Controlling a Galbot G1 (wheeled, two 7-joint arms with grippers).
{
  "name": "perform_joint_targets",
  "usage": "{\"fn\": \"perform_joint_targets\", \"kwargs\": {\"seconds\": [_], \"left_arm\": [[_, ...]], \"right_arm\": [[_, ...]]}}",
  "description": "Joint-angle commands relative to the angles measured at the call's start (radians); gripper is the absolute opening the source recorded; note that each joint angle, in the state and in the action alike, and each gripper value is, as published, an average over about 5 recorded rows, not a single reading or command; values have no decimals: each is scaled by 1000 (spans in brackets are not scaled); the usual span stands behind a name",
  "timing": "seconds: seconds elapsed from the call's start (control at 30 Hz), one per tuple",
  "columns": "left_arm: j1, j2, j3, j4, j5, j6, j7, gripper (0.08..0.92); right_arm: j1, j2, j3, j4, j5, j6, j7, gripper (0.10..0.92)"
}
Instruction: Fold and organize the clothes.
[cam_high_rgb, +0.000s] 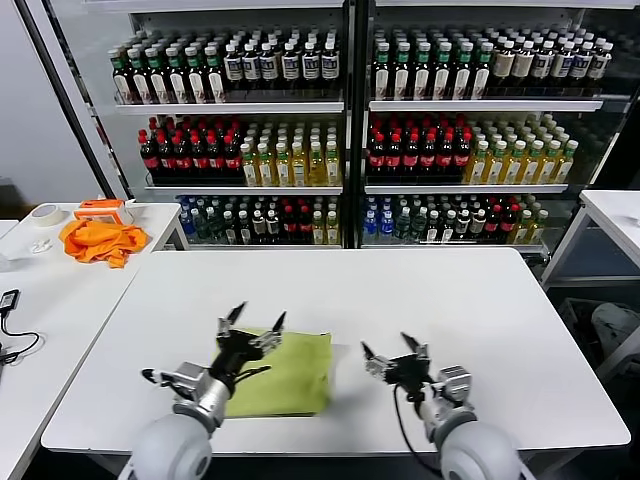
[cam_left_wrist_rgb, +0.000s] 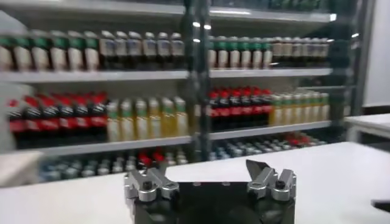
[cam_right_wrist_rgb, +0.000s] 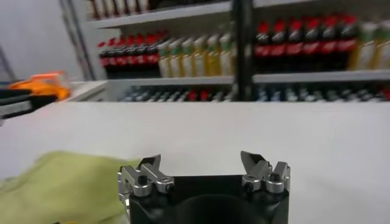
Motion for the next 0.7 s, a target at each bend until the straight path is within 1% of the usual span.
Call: {"fn": "perform_joint_targets", "kwargs": {"seconds": [0.03, 0.2, 0.33, 0.43, 0.5, 0.6, 0.7], "left_arm": [[86, 51, -135, 12, 76, -59, 18, 815], [83, 39, -130, 23, 83, -61, 19, 822], [92, 28, -127, 30, 86, -65, 20, 823], [98, 23, -125, 35, 90, -66, 19, 823], [100, 22, -125, 37, 91, -66, 19, 823], [101, 20, -123, 42, 94, -67, 19, 822], [99, 16, -122, 46, 95, -66, 19, 823]], "right_arm": [[270, 64, -253, -228, 82, -43, -7, 823], [344, 97, -262, -313, 91, -27, -28, 823], [378, 119, -256, -378, 125, -12, -49, 823], [387, 124, -260, -404, 159, -26, -51, 822], [381, 124, -264, -409, 175, -34, -56, 808], [372, 128, -266, -413, 185, -36, -68, 744], [373, 136, -263, -427, 188, -30, -78, 658]]}}
